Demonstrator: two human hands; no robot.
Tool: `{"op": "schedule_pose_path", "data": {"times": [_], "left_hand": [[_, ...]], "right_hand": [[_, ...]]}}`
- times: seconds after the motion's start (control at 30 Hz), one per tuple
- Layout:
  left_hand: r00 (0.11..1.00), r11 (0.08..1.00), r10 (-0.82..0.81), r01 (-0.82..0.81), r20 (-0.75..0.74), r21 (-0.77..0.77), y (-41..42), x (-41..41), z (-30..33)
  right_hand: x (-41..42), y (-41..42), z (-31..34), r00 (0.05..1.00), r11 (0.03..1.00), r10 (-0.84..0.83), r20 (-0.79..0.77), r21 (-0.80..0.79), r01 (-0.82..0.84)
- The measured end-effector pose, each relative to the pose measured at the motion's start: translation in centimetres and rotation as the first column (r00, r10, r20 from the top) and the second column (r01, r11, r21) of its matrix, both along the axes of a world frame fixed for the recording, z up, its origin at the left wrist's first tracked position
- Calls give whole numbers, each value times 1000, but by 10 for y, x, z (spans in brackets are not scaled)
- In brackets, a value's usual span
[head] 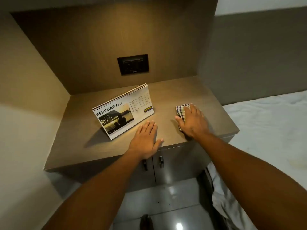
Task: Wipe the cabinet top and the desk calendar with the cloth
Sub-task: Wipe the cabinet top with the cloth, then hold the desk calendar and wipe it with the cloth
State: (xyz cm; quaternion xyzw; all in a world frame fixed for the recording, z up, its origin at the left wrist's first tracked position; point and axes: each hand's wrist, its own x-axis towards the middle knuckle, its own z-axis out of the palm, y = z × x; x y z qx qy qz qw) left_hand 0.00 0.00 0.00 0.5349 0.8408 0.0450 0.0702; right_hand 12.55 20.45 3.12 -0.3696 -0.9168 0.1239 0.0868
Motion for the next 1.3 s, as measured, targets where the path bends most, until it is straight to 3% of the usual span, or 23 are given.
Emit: {"op": "schedule_pose_path", "data": {"times": [0.23,0.33,0.4,0.53,0.63,0.77,0.97,1.13,1.23,1.3], "left_hand": [[1000,1000,15,-15,-18,-2,-23,16,-5],[1000,1000,-12,12,-20,-24,-23,18,-4],[996,997,74,-74,-42,10,-28,-18,0],[998,999,41,-41,-39,-10,-14,-15,3],[1000,1000,18,-18,-19,-9,-4,-7,2],[1000,1000,-1,1,-19,-27,1,-1,2],[1000,999,-7,7,-8,-35,1,-1,10],[999,980,25,-33,45,195,-38,8,20],[987,910,46,22,-154,414,-64,-13,42],[950,871,74,86,-302,483,-64,-43,76]], "right_hand": [[-16,-21,-14,982,999,20,188,-43,-12],[-16,-23,-16,986,997,-35,162,-67,47],[-68,-27,-11,997,995,-5,82,-102,13],[-61,-16,0,994,988,-107,24,-113,109],[-50,-14,1,977,951,-164,-133,-283,122],[-62,-41,16,857,899,-232,-460,-438,9],[-104,-81,38,742,923,-202,-639,-378,-75],[-117,-93,36,697,896,-259,-669,-435,-85],[-126,-104,30,659,874,-324,-678,-481,-65],[-134,-115,25,635,870,-352,-688,-490,-49]]}}
